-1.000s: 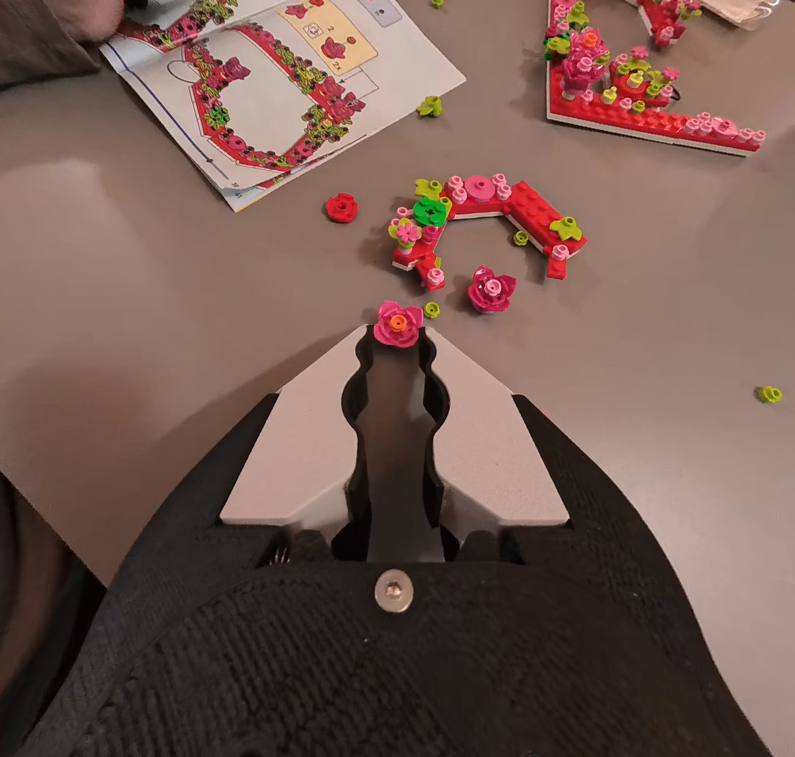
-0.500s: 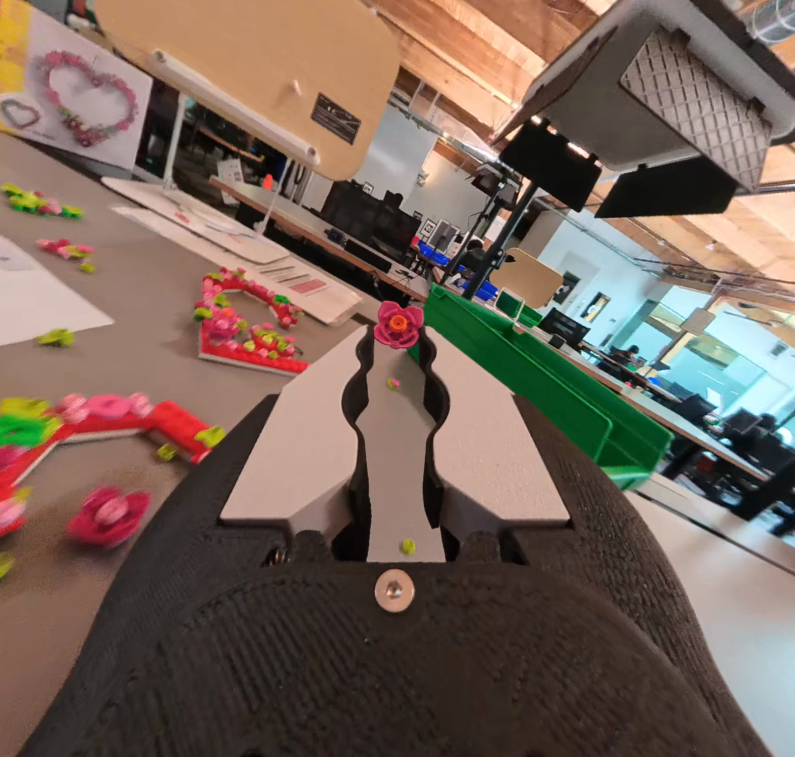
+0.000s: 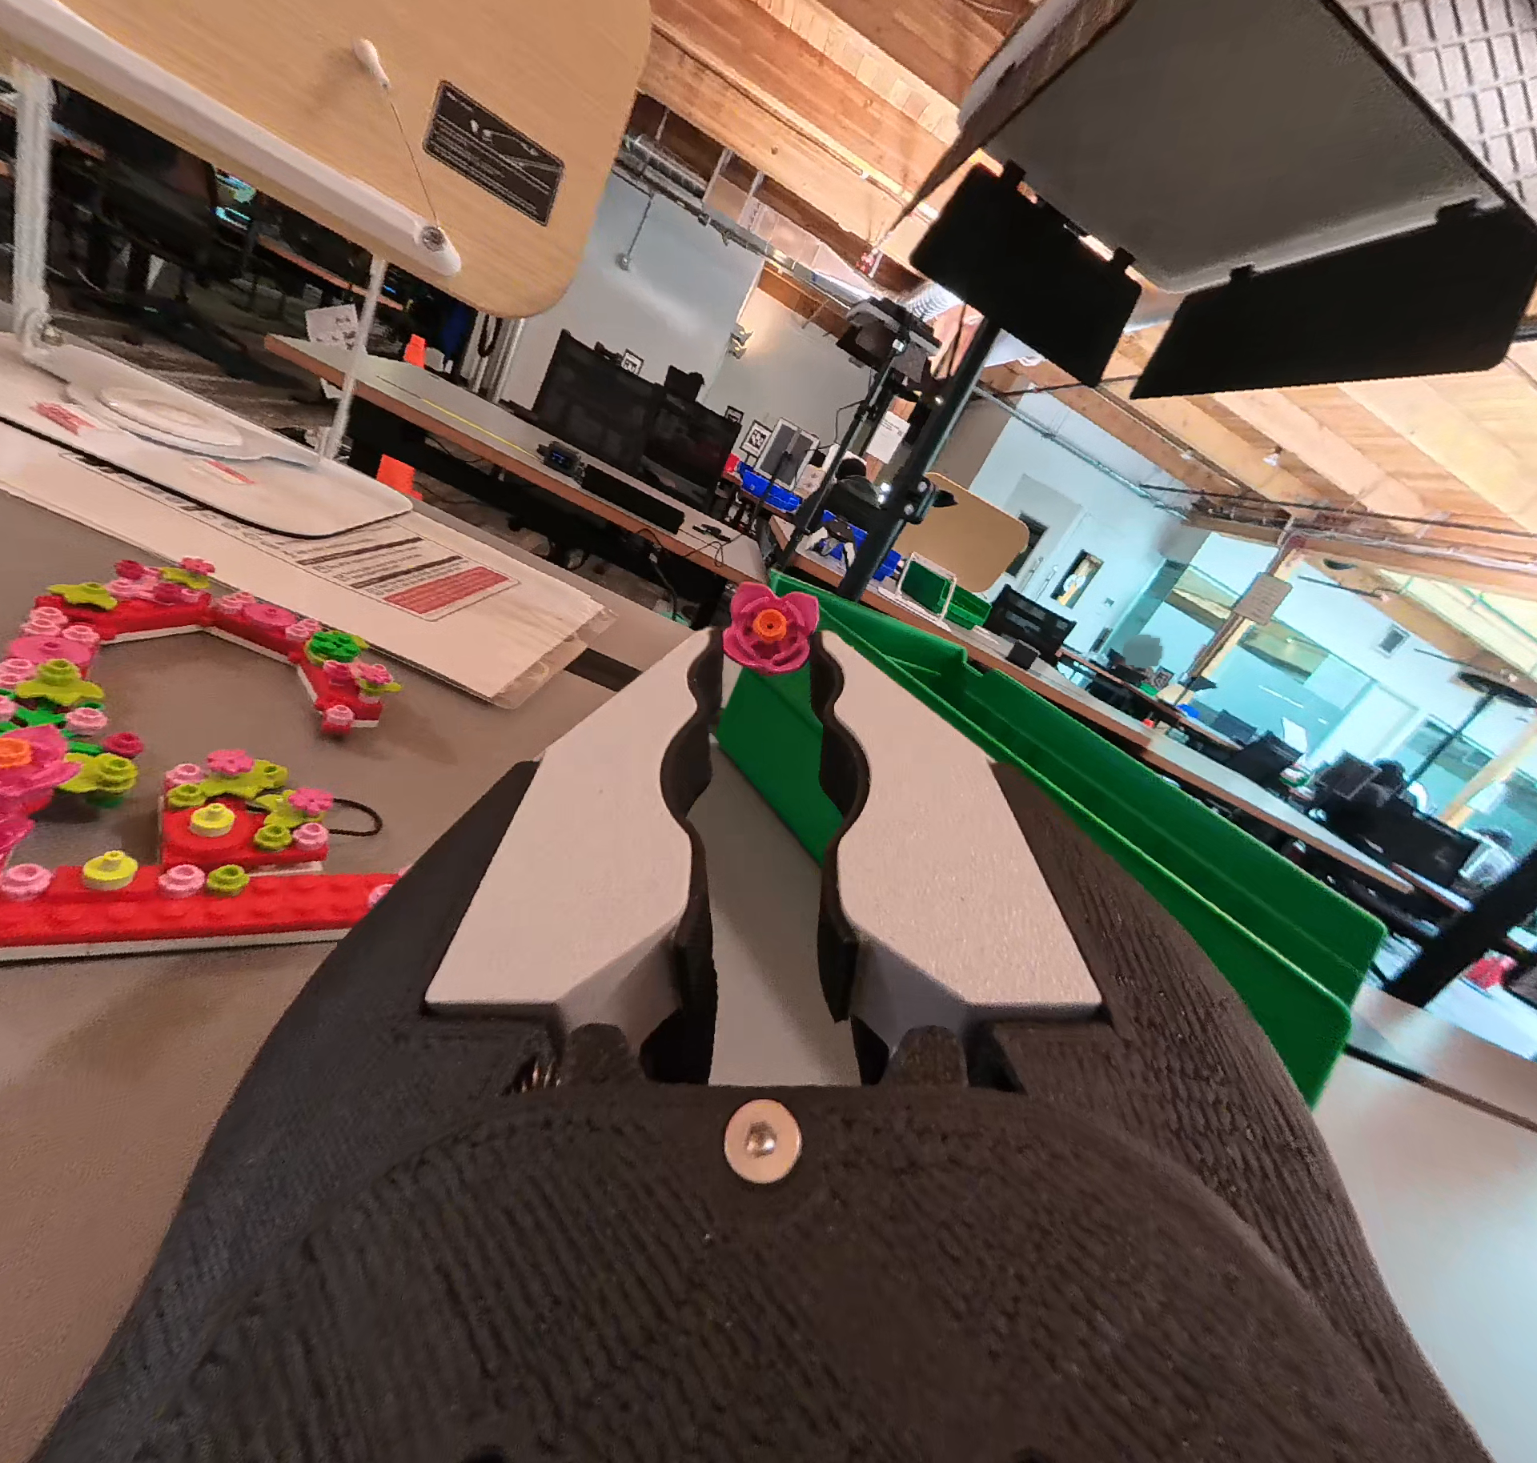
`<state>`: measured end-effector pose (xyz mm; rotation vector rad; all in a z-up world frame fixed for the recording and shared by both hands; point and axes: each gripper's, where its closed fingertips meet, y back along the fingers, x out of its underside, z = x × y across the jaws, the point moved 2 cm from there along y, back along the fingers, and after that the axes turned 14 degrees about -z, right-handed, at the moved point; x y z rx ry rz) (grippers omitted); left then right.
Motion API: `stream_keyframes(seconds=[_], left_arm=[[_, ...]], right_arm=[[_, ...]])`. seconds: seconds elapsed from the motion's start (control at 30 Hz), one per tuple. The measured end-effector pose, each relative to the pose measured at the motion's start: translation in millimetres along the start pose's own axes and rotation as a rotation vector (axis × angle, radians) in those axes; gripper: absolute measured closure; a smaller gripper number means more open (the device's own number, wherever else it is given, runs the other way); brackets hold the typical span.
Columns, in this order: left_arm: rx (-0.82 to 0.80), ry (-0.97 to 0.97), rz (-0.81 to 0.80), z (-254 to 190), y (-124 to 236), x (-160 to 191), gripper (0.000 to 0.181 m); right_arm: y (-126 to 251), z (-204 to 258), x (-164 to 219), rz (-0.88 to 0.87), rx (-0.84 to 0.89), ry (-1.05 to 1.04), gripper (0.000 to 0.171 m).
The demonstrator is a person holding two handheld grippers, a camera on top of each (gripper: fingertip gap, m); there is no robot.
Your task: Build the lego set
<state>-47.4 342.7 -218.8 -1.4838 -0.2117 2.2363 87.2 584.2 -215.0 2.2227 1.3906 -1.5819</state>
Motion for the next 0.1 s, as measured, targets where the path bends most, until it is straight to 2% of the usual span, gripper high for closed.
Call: stream_keyframes(seconds=[0.1], left_arm=[[0.0, 0.009, 0.003, 0.2, 0.3, 0.7, 0.181]], right_arm=[[1.3, 7.2, -9.7, -0.069, -0.059, -0.066, 0.152]])
